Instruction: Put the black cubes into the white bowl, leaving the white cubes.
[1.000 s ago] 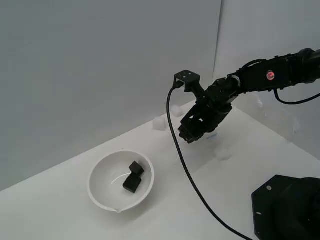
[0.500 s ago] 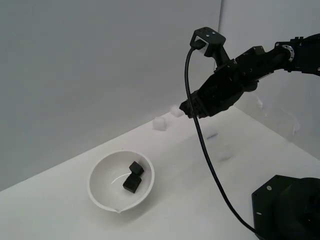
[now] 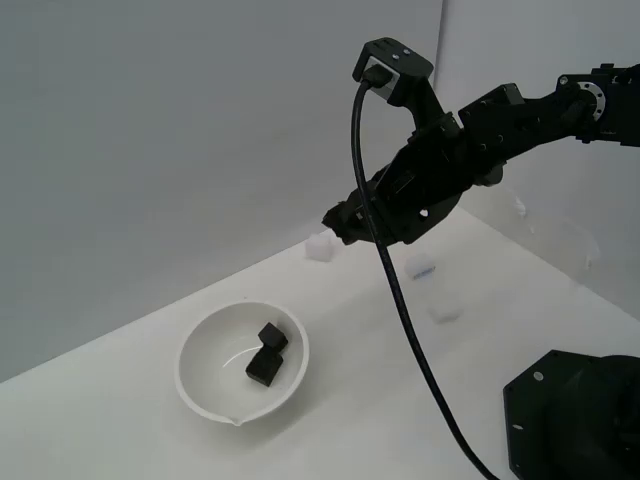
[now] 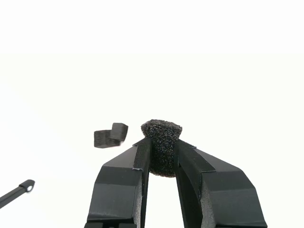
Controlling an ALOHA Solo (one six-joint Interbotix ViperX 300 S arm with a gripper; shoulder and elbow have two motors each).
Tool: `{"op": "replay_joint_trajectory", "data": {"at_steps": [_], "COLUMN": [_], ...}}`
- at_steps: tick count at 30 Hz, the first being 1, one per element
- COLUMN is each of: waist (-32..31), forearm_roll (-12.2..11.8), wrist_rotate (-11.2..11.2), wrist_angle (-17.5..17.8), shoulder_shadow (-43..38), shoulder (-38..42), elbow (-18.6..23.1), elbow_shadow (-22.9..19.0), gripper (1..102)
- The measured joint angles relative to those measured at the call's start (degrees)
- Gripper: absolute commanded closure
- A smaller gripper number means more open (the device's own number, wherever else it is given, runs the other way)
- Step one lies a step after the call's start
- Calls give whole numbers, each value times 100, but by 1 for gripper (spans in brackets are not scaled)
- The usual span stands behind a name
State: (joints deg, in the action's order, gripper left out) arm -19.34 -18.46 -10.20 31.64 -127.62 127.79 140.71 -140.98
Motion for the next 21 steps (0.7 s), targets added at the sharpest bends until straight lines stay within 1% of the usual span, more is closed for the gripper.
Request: {"op": "replay_joint_trajectory", "data": {"at_steps": [3, 5, 12, 18, 21], "waist": [-158, -281, -809, -1371, -1626], "forearm_roll": [-9, -9, -193, -360, -448], "wrist_rotate": [9, 88, 105, 105, 105], "wrist_angle": [-9, -35, -272, -624, -879], "shoulder_shadow": [0, 0, 167, 589, 896], "shoulder": [-9, -9, -158, -571, -879], "elbow": [-62, -88, -185, -352, -422], "elbow_shadow": [70, 97, 185, 369, 431], "gripper": [100, 100, 100, 100, 100]}}
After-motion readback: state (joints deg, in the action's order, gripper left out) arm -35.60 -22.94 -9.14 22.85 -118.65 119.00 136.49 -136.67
